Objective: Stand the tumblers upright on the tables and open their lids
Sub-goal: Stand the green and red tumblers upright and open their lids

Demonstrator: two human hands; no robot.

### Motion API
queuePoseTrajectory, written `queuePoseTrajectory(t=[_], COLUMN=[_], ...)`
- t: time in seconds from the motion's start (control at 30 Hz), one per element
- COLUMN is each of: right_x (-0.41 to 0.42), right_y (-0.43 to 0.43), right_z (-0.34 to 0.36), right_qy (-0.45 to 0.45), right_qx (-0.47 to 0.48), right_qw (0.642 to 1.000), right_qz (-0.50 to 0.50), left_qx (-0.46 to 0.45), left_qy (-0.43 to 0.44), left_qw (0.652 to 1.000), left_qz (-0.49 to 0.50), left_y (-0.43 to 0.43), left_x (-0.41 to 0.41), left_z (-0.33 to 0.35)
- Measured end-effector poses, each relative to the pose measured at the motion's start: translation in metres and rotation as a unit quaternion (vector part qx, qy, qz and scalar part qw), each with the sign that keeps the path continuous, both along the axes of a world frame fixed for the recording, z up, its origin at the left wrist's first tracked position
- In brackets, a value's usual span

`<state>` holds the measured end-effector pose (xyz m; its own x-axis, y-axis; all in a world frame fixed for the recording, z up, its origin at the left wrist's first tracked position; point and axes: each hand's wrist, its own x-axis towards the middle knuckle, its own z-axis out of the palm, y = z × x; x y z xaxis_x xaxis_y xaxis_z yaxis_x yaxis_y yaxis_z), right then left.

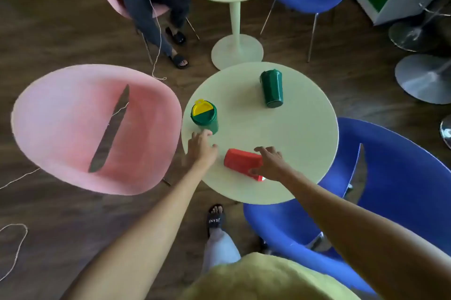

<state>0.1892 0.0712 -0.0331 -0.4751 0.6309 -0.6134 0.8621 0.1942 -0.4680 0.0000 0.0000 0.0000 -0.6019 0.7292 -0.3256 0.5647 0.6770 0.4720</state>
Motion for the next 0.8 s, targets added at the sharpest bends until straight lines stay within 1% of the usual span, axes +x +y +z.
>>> queuePoseTrajectory(t=[0.07, 0.13, 0.23, 0.37, 0.47, 0.57, 0.63, 0.8], right_x=[-0.01, -0.016, -0.026, -0.031, -0.03, -0.03, -0.03, -0.027], right_y=[0.001, -0.003, -0.008, -0.013, -0.015, -0.016, -0.016, -0.013], right_z=[-0.004, -0.01, -0.019, -0.029, -0.035, -0.042, -0.045, -0.047], right_qy=[-0.026, -0.058, -0.099, -0.136, -0.144, -0.125, -0.108, -0.083], right_qx=[0.013, 0.013, 0.018, 0.016, 0.021, 0.026, 0.013, -0.004], right_qw=[1.0, 0.998, 0.995, 0.989, 0.986, 0.987, 0.988, 0.989], right_qz=[0.0, -0.006, -0.022, -0.056, -0.076, -0.098, -0.108, -0.126], left_qx=[0.058, 0.084, 0.057, 0.012, -0.032, -0.064, -0.055, -0.02], left_qy=[0.036, 0.073, 0.139, 0.169, 0.147, 0.09, 0.066, 0.042], left_qw=[0.998, 0.993, 0.977, 0.943, 0.932, 0.939, 0.945, 0.942], left_qz=[-0.01, -0.039, -0.148, -0.286, -0.33, -0.325, -0.317, -0.333], left_y=[0.014, 0.028, 0.043, 0.063, 0.077, 0.083, 0.086, 0.1], left_x=[-0.022, -0.046, -0.078, -0.11, -0.121, -0.123, -0.122, -0.108], left_z=[-0.001, -0.004, -0.014, -0.028, -0.033, -0.035, -0.034, -0.032])
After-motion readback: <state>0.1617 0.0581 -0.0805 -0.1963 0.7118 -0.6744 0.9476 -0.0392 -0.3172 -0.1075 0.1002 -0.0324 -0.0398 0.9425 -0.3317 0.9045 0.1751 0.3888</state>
